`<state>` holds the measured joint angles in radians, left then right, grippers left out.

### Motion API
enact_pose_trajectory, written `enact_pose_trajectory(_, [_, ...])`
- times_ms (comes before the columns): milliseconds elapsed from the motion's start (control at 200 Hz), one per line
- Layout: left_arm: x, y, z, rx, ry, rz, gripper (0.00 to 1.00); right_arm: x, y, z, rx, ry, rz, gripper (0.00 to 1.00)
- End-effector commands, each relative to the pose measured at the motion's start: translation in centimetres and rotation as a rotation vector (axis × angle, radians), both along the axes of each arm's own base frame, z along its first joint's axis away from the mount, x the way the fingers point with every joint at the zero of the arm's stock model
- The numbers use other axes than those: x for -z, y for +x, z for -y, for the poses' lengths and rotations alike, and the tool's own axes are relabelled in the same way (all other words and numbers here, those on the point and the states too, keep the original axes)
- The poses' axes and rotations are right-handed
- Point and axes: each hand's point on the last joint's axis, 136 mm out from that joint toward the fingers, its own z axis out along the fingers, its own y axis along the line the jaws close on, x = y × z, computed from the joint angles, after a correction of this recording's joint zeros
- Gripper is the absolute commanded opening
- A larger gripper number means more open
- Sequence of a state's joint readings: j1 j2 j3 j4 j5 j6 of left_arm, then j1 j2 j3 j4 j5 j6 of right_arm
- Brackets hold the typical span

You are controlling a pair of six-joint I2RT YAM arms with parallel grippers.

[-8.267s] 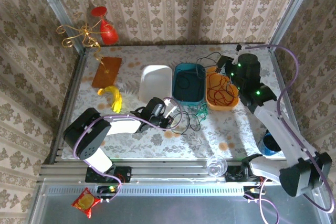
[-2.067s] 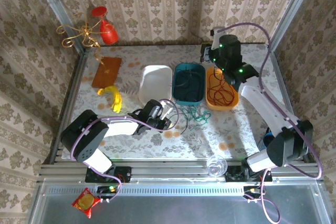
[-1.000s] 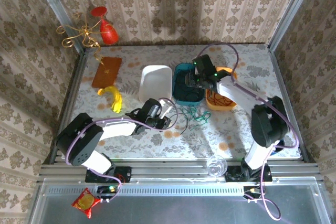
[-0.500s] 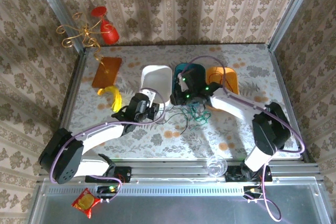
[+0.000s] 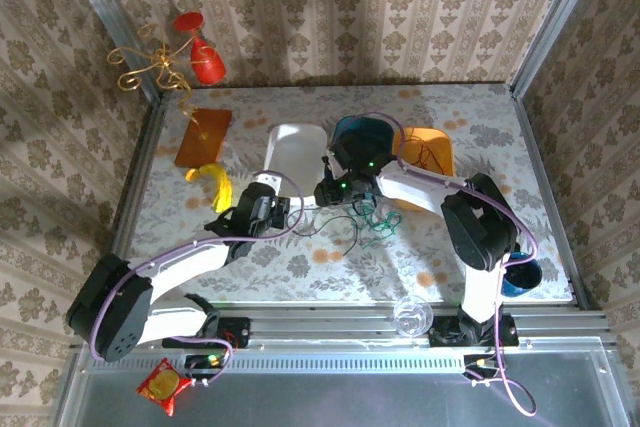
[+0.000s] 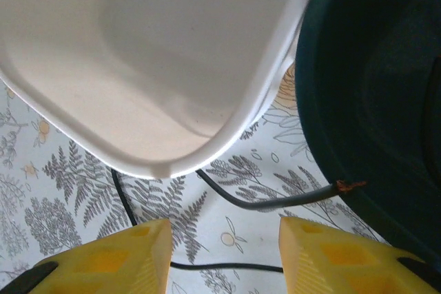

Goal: Untangle the cables

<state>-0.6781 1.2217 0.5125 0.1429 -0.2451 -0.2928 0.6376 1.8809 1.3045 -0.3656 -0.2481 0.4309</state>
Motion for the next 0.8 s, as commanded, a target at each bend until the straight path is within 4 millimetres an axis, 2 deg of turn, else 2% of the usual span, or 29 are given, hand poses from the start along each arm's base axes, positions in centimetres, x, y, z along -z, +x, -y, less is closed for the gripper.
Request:
enact_pose_trajectory(0, [0.1,-0.2,-0.7,-0.027,-0.003,-0.004,0.34,1.7,0.0,0.0,0.033,-0.015,-0.057,0.46])
enact_pose_trajectory(120, [0.0,-0.2,-0.8,-0.032,-0.004,0.003,0.35,2.0,0.4,0.4,0.057,-0.035,-0.045,0.45])
enact_pose_trajectory(210, [-0.2,-0.2,-0.9,-0.033,-0.004,0.010,0.35,2.0,-0.1,0.6,0.042,-0.048,-0.046,0.44])
enact_pose_trajectory(400, [-0.4,-0.2,-1.1,-0.036,-0.001,0.018,0.35,1.5,-3.0,1.7,-0.083,-0.102,-0.018,0.46])
enact_pose_trajectory(595, [-0.2,-0.2,-1.0,-0.028,0.001,0.011,0.35,3.0,-7.2,2.6,-0.264,-0.180,-0.095,0.48])
enact_pose_trajectory(715, [-0.1,-0.1,-1.0,-0.034,-0.001,0.012,0.35,3.3,-8.4,1.9,-0.343,-0.225,-0.070,0.48])
enact_pose_trajectory(795, [-0.2,-0.1,-1.2,-0.051,-0.006,0.017,0.35,3.2,-8.4,1.1,-0.377,-0.261,-0.010,0.49])
